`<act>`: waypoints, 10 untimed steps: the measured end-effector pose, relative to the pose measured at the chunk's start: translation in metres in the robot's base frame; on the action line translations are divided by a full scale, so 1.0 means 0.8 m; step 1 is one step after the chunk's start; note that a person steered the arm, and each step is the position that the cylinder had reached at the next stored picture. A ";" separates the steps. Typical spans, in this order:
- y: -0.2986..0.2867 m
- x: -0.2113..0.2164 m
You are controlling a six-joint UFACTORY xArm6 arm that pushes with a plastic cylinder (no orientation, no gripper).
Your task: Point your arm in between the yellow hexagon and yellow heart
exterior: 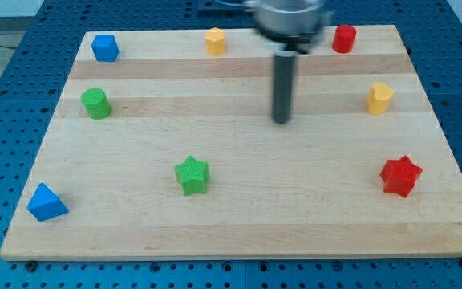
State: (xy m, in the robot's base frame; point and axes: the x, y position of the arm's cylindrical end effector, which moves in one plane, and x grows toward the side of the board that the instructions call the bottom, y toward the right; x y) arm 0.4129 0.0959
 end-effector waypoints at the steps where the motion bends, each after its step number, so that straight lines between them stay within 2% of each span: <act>1: 0.012 -0.001; 4: 0.010 0.001; 6: -0.060 0.001; 7: -0.065 -0.008; 8: -0.031 -0.056; 9: -0.044 -0.092; 10: -0.036 -0.093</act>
State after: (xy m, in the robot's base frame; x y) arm 0.3385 0.0674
